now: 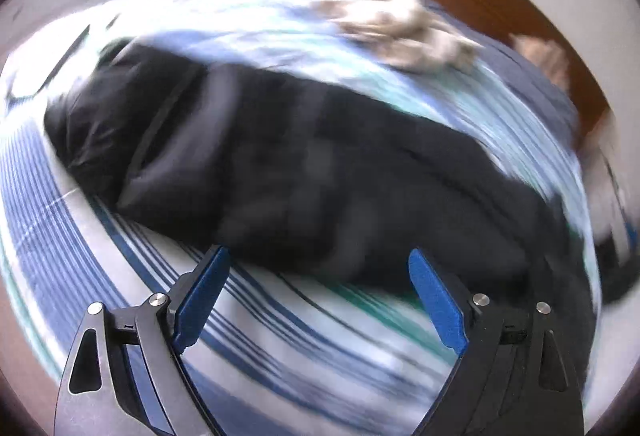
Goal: Fold large clothes
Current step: 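Grasp a sleeve with the left gripper and fold it across the jacket front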
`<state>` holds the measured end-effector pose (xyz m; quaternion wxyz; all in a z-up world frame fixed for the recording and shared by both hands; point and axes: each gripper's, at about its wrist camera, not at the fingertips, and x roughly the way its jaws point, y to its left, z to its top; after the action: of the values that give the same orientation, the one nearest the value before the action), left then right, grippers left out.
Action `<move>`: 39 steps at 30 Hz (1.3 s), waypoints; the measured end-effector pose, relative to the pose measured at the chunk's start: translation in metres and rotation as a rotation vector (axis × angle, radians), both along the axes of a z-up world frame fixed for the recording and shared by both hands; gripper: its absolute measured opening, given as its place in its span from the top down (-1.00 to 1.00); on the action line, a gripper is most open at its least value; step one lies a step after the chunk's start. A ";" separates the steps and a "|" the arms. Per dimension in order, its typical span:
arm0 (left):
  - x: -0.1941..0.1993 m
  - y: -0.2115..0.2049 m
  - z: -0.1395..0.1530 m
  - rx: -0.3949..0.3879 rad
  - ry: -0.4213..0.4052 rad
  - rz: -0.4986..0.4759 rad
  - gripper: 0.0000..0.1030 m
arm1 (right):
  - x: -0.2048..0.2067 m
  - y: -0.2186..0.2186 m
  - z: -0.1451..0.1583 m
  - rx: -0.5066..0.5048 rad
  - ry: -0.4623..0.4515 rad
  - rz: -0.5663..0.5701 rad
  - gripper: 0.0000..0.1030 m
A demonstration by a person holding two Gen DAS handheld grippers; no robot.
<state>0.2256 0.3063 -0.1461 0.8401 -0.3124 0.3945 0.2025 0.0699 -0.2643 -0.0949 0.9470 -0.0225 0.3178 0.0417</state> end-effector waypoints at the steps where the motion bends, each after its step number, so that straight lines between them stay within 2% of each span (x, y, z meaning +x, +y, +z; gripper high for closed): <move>1: 0.001 0.017 -0.008 -0.048 -0.009 0.046 -0.77 | -0.001 0.001 0.000 -0.003 0.004 0.005 -0.46; 4: -0.003 0.044 -0.020 -0.178 -0.109 0.158 -0.77 | -0.002 0.005 -0.004 0.000 0.023 0.016 -0.46; 6: -0.003 0.047 -0.021 -0.194 -0.150 0.212 -0.67 | 0.000 0.007 -0.007 0.011 0.044 0.024 -0.46; 7: -0.002 0.046 -0.021 -0.182 -0.146 0.236 -0.38 | 0.001 0.008 -0.009 0.017 0.054 0.027 -0.46; 8: -0.003 0.044 -0.022 -0.159 -0.131 0.260 0.07 | 0.002 0.010 -0.010 0.021 0.058 0.030 -0.46; 9: -0.003 0.043 -0.024 -0.141 -0.112 0.280 0.29 | 0.002 0.012 -0.011 0.026 0.059 0.035 -0.46; 10: -0.005 0.042 -0.027 -0.146 -0.109 0.291 0.40 | 0.001 0.013 -0.011 0.028 0.056 0.040 -0.46; 12: -0.014 0.042 -0.029 -0.177 -0.132 0.300 0.41 | 0.000 0.016 -0.011 0.031 0.050 0.055 -0.46; 13: -0.018 0.041 -0.029 -0.189 -0.126 0.301 0.38 | -0.001 0.017 -0.011 0.030 0.049 0.063 -0.46; 15: -0.027 0.041 -0.028 -0.206 -0.123 0.291 0.11 | -0.001 0.020 -0.013 0.023 0.053 0.076 -0.46; 17: -0.038 0.035 -0.020 -0.187 -0.137 0.261 -0.31 | 0.000 0.020 -0.016 0.025 0.063 0.079 -0.46; 21: -0.028 0.045 -0.020 -0.164 -0.108 0.252 -0.71 | 0.002 0.018 -0.018 0.043 0.081 0.074 -0.46; 22: -0.018 0.051 -0.026 -0.183 -0.092 0.243 -0.92 | 0.001 0.019 -0.017 0.039 0.081 0.074 -0.46; 23: -0.005 0.056 -0.031 -0.197 -0.069 0.220 -0.99 | 0.000 0.020 -0.016 0.036 0.079 0.075 -0.46; 25: 0.007 0.058 -0.027 -0.141 -0.030 0.226 -0.97 | -0.002 0.021 -0.013 0.030 0.068 0.074 -0.46; 26: 0.012 0.058 -0.023 -0.123 -0.049 0.233 -0.72 | -0.003 0.022 -0.012 0.028 0.065 0.071 -0.46; 27: 0.012 0.058 -0.020 -0.113 -0.067 0.241 -0.37 | -0.004 0.021 -0.011 0.029 0.061 0.066 -0.46; 28: 0.013 0.058 -0.018 -0.102 -0.059 0.249 0.42 | -0.005 0.020 -0.011 0.036 0.059 0.060 -0.46; 29: 0.014 0.058 -0.017 -0.109 -0.065 0.242 0.71 | -0.005 0.018 -0.012 0.043 0.061 0.055 -0.46; 30: 0.014 0.055 -0.011 -0.106 -0.086 0.231 0.79 | -0.004 0.017 -0.013 0.050 0.067 0.051 -0.46; 32: 0.017 0.041 0.013 -0.016 -0.109 0.193 0.86 | -0.003 0.013 -0.016 0.063 0.081 0.047 -0.46; 34: 0.024 0.013 0.054 0.127 -0.168 0.101 0.87 | -0.002 0.010 -0.017 0.069 0.081 0.048 -0.46; 36: 0.031 -0.032 0.103 0.287 -0.245 -0.025 0.88 | -0.001 0.007 -0.017 0.070 0.072 0.046 -0.46; 38: 0.037 -0.096 0.150 0.461 -0.338 -0.185 0.88 | -0.001 0.004 -0.014 0.077 0.062 0.041 -0.46; 39: 0.040 -0.123 0.164 0.525 -0.373 -0.256 0.88 | 0.000 0.002 -0.013 0.081 0.056 0.035 -0.46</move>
<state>0.2654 0.1834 0.0182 0.9681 -0.0650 0.2046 0.1294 0.0696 -0.2620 -0.1080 0.9370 0.0112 0.3417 0.0718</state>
